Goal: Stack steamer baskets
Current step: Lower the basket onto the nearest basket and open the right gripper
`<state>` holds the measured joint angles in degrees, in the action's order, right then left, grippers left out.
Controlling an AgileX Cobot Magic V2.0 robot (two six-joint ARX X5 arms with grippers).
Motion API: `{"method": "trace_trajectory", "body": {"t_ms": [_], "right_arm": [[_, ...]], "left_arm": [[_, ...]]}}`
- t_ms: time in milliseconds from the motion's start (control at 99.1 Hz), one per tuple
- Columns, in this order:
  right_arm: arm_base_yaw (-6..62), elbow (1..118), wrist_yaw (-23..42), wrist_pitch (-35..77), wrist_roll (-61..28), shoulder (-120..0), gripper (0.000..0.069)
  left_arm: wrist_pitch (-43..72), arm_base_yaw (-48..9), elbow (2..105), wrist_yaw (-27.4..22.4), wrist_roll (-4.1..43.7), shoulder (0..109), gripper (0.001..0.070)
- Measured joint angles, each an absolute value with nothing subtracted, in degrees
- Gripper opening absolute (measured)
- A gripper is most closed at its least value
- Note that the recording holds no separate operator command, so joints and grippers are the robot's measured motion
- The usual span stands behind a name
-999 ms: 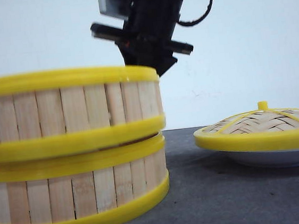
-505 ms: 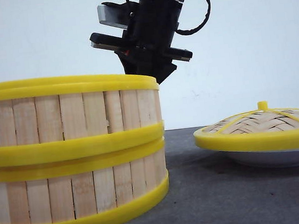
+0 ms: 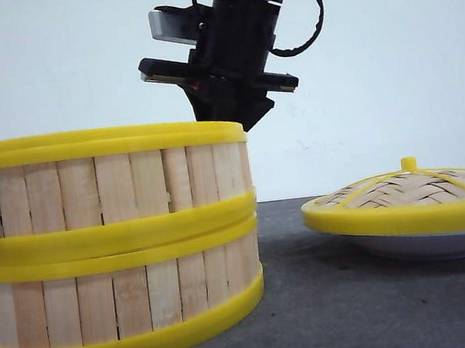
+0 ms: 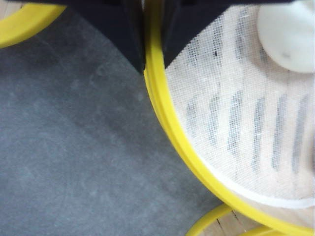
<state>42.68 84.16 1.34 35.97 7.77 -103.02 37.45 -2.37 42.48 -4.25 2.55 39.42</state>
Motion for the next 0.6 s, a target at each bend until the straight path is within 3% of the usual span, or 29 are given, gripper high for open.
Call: {"method": "trace_trajectory", "body": {"t_ms": [202,404,595], "right_arm": [[42.7,84.2,1.3,36.4,7.8,-103.0,0.0043],[42.6,84.2,1.3,36.4,7.7,-103.0,0.0374],[42.3,84.1,1.3,38.3,6.7,-101.3,0.043]], "left_arm": [[37.5,-2.4,42.5,-4.3,2.5,39.4,0.0519],[37.5,-2.4,42.5,-4.3,2.5,39.4,0.0519],[35.7,-1.7,42.8,-4.3,2.5,43.2,0.0519]]}}
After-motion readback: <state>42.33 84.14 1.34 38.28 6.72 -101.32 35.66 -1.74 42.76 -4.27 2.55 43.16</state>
